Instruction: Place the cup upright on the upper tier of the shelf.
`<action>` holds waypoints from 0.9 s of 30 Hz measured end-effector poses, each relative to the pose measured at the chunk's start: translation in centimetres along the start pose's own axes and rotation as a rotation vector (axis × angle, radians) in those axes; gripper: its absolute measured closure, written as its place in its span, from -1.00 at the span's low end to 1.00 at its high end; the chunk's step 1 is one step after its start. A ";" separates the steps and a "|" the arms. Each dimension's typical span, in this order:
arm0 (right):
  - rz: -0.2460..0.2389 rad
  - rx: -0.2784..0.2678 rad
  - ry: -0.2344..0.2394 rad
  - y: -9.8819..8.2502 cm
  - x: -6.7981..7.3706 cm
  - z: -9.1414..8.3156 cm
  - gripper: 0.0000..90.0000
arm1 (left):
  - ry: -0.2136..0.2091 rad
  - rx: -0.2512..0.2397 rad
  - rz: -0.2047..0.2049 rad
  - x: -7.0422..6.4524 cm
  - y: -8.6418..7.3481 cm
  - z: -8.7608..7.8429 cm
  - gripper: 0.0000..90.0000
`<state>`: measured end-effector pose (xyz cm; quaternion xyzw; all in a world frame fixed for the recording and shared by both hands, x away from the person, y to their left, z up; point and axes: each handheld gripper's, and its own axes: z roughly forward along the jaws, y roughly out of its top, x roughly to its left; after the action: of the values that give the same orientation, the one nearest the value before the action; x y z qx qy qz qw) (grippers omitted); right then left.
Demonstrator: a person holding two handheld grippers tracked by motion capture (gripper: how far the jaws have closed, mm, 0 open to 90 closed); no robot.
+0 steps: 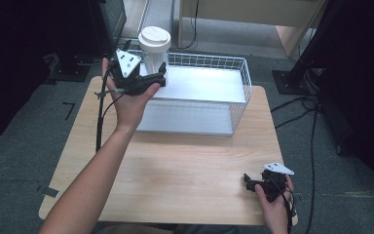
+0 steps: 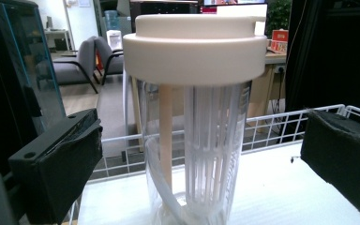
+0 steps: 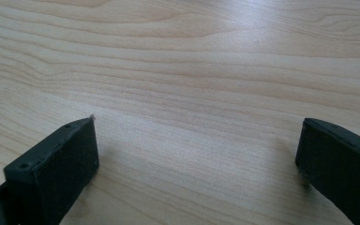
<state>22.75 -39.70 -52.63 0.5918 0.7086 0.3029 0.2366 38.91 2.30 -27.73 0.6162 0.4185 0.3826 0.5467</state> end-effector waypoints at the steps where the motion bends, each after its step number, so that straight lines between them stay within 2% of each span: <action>1: 0.001 0.000 0.000 0.0 0.0 0.0 -1.00 | -0.003 -0.002 0.000 0.0 -0.1 -0.3 -1.00; 5: -0.001 0.000 0.000 0.0 0.0 0.0 -1.00 | -0.024 -0.023 -0.025 0.3 -0.5 -1.8 -1.00; 11: -0.001 0.001 0.000 0.0 0.0 0.0 -1.00 | -0.038 -0.051 -0.011 0.6 -0.8 -3.9 -1.00; 18: -0.001 0.001 0.000 0.0 0.0 0.0 -1.00 | -0.031 -0.069 0.010 0.6 -2.2 -5.8 -1.00; 21: -0.001 0.000 0.000 0.0 0.0 0.0 -1.00 | -0.037 -0.065 0.010 0.6 -2.7 -6.2 -1.00; 27: -0.001 0.001 0.000 0.0 0.0 0.0 -1.00 | -0.014 -0.073 0.007 1.2 -4.0 -7.4 -1.00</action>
<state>22.74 -39.70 -52.63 0.5916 0.7089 0.3025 0.2366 32.10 6.25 -30.92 0.6002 0.3981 0.3951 0.5702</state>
